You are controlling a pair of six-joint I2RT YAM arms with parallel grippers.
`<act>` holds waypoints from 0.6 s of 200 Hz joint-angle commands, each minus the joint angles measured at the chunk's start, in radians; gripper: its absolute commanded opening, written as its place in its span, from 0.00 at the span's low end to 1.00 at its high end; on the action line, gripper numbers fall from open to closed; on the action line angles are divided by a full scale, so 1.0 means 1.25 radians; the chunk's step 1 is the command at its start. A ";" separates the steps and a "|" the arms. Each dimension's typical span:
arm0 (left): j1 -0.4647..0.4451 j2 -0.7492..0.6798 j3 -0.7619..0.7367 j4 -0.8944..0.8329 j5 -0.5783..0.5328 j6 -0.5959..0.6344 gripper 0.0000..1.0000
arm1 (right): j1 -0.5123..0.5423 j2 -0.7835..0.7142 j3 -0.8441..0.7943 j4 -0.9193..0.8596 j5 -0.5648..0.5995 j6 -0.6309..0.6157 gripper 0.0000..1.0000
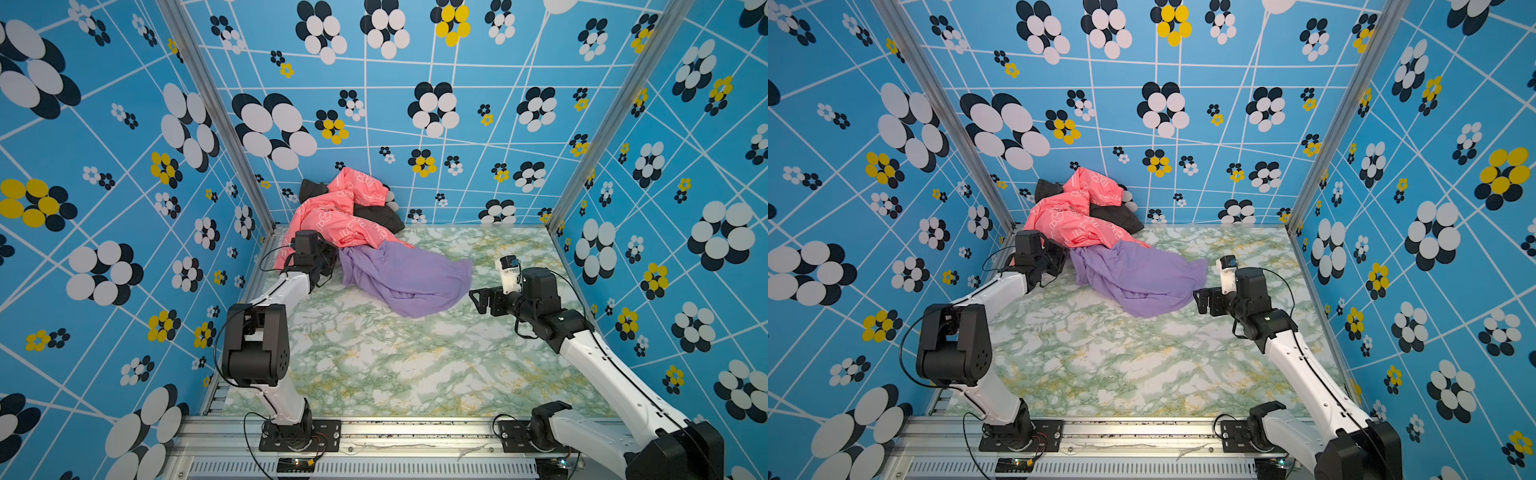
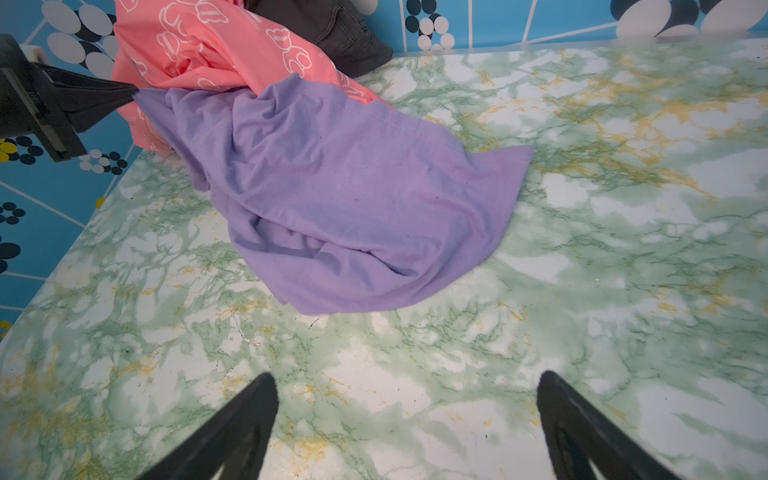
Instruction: Pick out a specific cloth from the pile
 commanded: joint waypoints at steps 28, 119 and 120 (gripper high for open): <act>-0.013 -0.152 0.034 -0.047 -0.082 0.078 0.00 | 0.006 0.006 -0.006 0.027 -0.018 -0.004 0.99; -0.049 -0.255 0.095 -0.017 -0.090 0.175 0.00 | 0.006 0.003 -0.013 0.031 -0.019 -0.002 0.99; -0.050 -0.255 0.096 -0.017 -0.091 0.177 0.00 | 0.006 0.003 -0.013 0.031 -0.019 -0.002 0.99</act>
